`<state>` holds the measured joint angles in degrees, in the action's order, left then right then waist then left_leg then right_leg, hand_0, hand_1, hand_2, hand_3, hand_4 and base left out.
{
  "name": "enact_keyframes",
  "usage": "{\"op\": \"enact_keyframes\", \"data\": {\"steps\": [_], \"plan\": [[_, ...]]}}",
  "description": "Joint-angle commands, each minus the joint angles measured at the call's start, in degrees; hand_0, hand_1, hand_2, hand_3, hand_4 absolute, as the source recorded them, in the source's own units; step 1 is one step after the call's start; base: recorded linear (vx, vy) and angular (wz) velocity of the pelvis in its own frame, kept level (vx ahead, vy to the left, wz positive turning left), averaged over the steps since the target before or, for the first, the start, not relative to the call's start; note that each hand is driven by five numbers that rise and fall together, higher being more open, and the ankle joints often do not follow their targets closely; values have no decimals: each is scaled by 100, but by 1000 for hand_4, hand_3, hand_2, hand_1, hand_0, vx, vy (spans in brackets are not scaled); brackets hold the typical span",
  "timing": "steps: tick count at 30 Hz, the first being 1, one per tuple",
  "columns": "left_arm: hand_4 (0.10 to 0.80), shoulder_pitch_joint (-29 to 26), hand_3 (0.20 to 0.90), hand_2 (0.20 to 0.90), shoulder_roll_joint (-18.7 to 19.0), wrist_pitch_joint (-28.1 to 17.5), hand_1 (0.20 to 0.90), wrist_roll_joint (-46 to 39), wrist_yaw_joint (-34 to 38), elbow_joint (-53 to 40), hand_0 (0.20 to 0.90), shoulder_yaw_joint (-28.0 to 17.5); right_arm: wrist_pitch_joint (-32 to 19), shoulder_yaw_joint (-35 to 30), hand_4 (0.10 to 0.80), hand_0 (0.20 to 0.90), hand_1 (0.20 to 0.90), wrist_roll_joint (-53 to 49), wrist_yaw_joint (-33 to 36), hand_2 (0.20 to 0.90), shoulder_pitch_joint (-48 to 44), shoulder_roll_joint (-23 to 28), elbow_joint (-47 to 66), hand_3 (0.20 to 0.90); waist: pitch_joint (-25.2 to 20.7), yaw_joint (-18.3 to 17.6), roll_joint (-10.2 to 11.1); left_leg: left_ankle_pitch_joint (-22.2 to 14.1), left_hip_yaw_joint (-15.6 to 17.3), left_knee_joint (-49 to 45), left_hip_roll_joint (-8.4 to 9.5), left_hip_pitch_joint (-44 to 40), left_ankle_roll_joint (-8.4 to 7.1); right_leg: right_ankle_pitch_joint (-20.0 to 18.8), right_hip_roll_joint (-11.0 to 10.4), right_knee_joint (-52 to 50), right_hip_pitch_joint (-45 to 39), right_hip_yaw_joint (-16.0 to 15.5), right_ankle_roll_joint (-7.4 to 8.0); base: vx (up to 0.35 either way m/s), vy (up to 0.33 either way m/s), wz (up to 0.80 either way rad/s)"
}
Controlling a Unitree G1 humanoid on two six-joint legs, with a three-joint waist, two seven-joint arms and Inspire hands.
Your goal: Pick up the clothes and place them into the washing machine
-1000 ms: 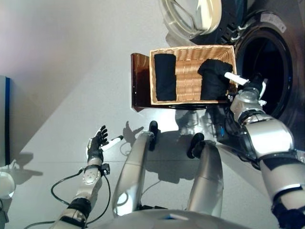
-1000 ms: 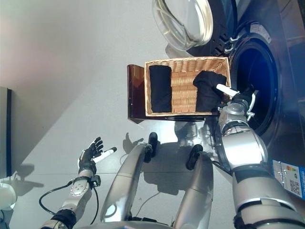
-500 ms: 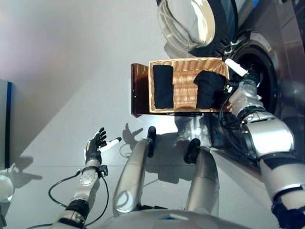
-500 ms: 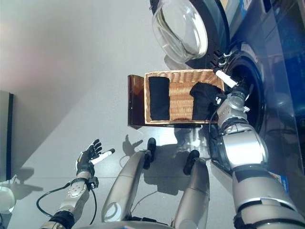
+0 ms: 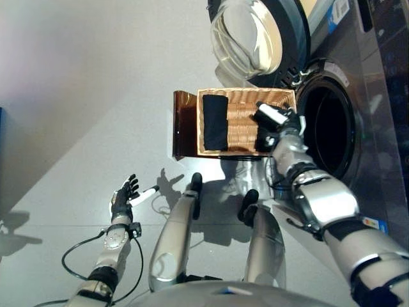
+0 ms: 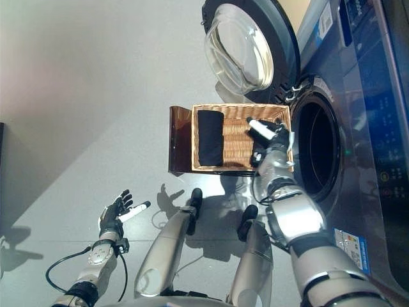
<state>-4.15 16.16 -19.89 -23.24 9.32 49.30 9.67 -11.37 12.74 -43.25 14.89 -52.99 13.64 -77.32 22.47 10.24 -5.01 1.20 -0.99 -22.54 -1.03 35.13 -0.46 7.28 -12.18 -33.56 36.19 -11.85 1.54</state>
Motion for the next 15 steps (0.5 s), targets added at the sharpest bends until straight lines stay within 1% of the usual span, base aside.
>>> {"op": "enact_keyframes", "data": {"steps": [1, 2, 4, 5, 6, 7, 8, 9, 13, 14, 15], "plan": [[800, 85, 900, 900, 363, -306, 900, -118, 178, 161, 900, -266, -646, 154, 800, 900, 900, 267, -23, 900, 250, 89, 874, 900, -177, 169, 195, 3, 195, 501, 221, -81, -150, -296, 36, 972, -539, -175, 133, 63, 11, 1], [800, 78, 900, 900, 329, -310, 900, -122, 245, 311, 900, -242, -621, 264, 800, 900, 900, 697, 187, 900, 465, 4, 1074, 900, -194, 86, 253, 60, 204, 676, 209, -208, -158, -352, 43, 1112, -657, -198, 156, 60, 12, 0], [800, 77, 900, 900, 300, -326, 900, -139, 356, 458, 900, -262, -467, 447, 800, 900, 900, 1668, 586, 900, 642, 64, 1365, 900, -202, -16, 321, 113, 211, 817, 202, -333, -163, -438, 53, 1279, -784, -208, 187, 60, 20, -1], [800, 72, 900, 900, 255, -349, 900, -124, 402, 524, 900, -241, -392, 430, 800, 900, 900, 1982, 701, 900, 747, 12, 1310, 900, -208, -72, 342, 114, 223, 862, 202, -386, -164, -483, 53, 1354, -845, -201, 204, 41, 21, -5], [800, 76, 900, 900, 238, -338, 900, -104, 455, 568, 900, -249, -217, 479, 800, 900, 900, 2376, 861, 900, 717, 112, 1053, 900, -206, -93, 346, 120, 234, 870, 197, -428, -164, -512, 56, 1414, -904, -211, 208, 40, 19, -6], [800, 83, 900, 900, 207, -329, 900, -92, 490, 539, 900, -239, -73, 651, 800, 900, 900, 2982, 1092, 900, 658, 203, 1000, 900, -209, -105, 345, 120, 240, 879, 209, -437, -156, -554, 61, 1475, -936, -197, 218, 31, 22, -7], [800, 118, 900, 900, 181, -371, 900, -36, 542, 526, 900, -220, -44, 671, 800, 900, 900, 3208, 1207, 900, 695, 207, 997, 900, -207, -125, 330, 112, 253, 899, 205, -465, -149, -584, 59, 1516, -958, -188, 230, 24, 27, -6], [800, 122, 900, 900, 165, -363, 900, -12, 563, 544, 900, -201, 112, 743, 800, 900, 900, 3533, 1333, 900, 659, 260, 799, 900, -199, -132, 306, 105, 261, 876, 209, -465, -143, -614, 46, 1518, -953, -182, 237, 18, 32, -8], [800, 158, 900, 900, 103, -406, 900, 189, 692, 456, 900, -94, 410, 950, 800, 900, 900, 4510, 1848, 900, 615, 428, 418, 900, -169, -127, 153, 74, 273, 827, 247, -472, -112, -664, 14, 1552, -951, -126, 256, 23, 23, -6], [800, 160, 900, 900, 101, -405, 900, 191, 695, 453, 900, -93, 409, 951, 800, 900, 900, 4510, 1849, 900, 615, 429, 416, 900, -168, -127, 151, 73, 273, 826, 247, -473, -112, -665, 15, 1553, -953, -126, 256, 46, 21, -5], [800, 193, 900, 900, 84, -405, 900, 225, 698, 402, 900, -37, 501, 921, 800, 900, 900, 4433, 1858, 900, 441, 507, 89, 900, -171, -98, 92, 67, 274, 832, 260, -487, -112, -674, -8, 1564, -956, -126, 260, 0, 0, 0]]}}
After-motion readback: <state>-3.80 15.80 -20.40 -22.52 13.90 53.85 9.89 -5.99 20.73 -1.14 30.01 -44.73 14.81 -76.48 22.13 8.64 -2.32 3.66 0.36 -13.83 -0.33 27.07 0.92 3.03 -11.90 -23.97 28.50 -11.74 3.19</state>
